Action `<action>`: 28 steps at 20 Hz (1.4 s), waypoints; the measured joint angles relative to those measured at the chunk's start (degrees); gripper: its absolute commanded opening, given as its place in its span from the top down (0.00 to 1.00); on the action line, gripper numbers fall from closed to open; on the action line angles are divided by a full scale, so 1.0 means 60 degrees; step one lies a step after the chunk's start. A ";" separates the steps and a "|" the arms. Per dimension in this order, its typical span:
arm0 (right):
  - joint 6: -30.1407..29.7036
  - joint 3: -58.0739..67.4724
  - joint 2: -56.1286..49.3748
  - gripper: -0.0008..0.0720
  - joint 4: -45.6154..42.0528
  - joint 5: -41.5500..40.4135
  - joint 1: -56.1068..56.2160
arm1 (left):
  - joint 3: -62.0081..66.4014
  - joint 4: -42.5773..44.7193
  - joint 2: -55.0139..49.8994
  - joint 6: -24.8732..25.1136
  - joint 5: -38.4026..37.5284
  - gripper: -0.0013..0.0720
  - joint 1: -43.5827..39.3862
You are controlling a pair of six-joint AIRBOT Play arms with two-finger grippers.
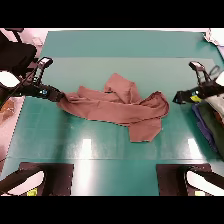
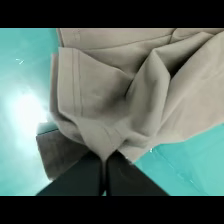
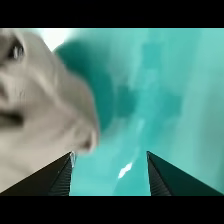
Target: Fold the shirts.
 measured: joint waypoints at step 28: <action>-0.3122 -0.1942 -0.1395 0.96 0.3821 -0.1738 -0.0036 | 0.0117 -0.0117 0.0000 -0.0029 -0.0605 0.96 0.0011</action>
